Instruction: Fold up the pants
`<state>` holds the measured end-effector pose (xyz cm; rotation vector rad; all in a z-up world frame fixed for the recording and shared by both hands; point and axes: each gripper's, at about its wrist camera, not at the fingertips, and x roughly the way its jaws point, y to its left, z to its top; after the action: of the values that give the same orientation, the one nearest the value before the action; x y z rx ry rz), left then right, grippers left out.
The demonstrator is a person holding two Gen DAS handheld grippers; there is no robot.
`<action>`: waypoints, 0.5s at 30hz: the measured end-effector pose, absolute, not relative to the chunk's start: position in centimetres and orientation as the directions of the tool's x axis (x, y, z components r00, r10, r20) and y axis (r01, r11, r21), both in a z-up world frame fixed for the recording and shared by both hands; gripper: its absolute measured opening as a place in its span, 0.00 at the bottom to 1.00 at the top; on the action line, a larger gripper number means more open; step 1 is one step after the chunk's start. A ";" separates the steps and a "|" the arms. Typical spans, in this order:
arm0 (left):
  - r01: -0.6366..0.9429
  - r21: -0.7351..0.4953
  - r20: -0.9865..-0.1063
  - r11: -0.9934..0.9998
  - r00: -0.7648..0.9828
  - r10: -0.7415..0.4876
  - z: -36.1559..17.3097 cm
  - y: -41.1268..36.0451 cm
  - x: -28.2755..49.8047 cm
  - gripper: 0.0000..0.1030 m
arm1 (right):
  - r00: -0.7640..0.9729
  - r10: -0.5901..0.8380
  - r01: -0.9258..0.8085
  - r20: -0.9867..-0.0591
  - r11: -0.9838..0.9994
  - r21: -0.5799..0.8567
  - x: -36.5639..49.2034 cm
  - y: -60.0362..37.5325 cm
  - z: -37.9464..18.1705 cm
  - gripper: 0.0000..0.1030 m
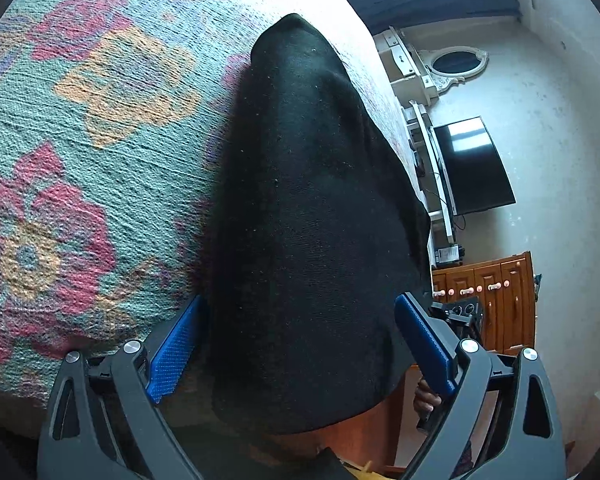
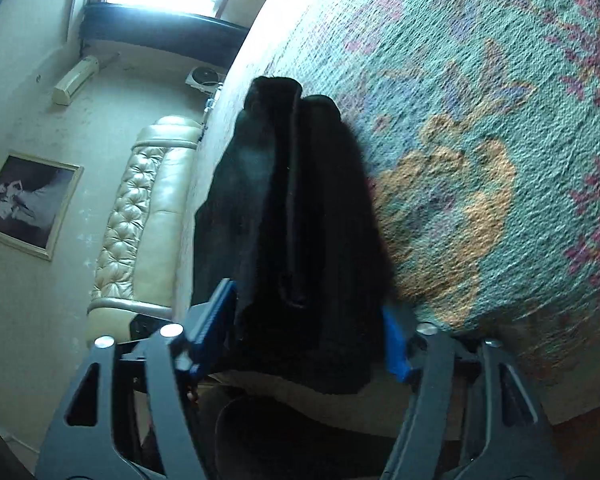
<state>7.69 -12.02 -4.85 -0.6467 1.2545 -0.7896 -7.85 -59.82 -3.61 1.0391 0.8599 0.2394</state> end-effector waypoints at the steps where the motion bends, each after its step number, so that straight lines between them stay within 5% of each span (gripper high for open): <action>1: 0.171 -0.788 -0.579 0.592 0.121 -0.806 -4.8 -12.2 7.6 0.90 | 0.662 0.552 0.209 -0.507 0.513 0.833 -7.9 -59.6 -3.7 0.49; 7: 0.173 -0.761 -0.615 0.626 0.116 -0.780 -4.2 -13.0 7.8 0.90 | 0.672 0.541 0.217 -0.505 0.508 0.833 -8.2 -59.6 -4.1 0.49; 9: 0.161 -0.731 -0.649 0.663 0.139 -0.748 -4.0 -13.1 7.6 0.57 | 0.674 0.539 0.217 -0.505 0.509 0.833 -7.8 -59.1 -3.8 0.49; 15: 0.182 -0.716 -0.652 0.674 0.170 -0.739 -3.4 -13.2 7.3 0.43 | 0.683 0.515 0.218 -0.518 0.533 0.818 -7.9 -57.9 -3.3 0.48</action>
<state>7.33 -13.24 -3.39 -0.5485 1.2363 -0.7026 -7.95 -57.90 -3.29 1.0218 0.8341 0.2041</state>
